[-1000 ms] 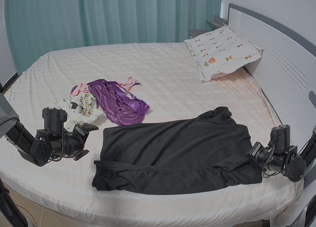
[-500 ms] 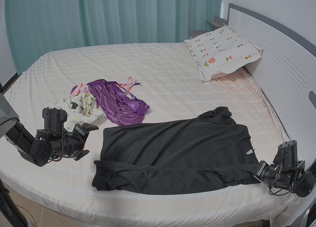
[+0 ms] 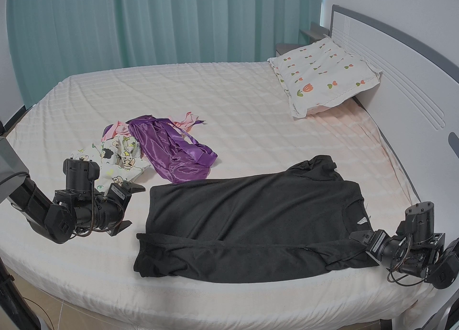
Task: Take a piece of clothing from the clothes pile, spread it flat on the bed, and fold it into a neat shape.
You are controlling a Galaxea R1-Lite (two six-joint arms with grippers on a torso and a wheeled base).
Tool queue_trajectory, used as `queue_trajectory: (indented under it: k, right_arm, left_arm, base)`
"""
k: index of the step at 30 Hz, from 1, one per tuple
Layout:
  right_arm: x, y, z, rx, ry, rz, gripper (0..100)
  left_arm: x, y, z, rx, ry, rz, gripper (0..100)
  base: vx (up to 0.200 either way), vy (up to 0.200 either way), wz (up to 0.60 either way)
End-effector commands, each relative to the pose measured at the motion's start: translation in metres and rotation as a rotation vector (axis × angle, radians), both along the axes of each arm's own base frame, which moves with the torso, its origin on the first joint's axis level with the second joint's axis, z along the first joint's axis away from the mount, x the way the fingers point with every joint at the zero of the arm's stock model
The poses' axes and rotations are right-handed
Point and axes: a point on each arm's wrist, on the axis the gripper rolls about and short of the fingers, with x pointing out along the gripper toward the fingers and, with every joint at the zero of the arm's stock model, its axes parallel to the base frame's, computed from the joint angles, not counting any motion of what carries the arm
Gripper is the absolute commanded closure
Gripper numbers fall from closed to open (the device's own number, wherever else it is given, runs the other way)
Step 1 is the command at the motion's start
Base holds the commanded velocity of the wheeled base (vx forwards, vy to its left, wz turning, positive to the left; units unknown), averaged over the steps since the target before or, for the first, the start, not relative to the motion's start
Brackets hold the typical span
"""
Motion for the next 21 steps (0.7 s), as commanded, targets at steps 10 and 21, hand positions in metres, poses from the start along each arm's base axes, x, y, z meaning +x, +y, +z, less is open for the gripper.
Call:
queue_trajectory:
  k: [10,21]
  right_arm:
    - [0.024,0.025,-0.018,0.092,0.055,-0.108,0]
    - [0.031,0.027,-0.017,0.115,0.044,-0.122,0]
  left_arm:
    - [-0.001,-0.003,-0.002,-0.001,0.006,-0.011,0]
    - [-0.001,-0.003,-0.003,0.000,0.009,-0.010,0]
  base:
    - [0.000,0.000,0.00]
    - [0.000,0.000,0.00]
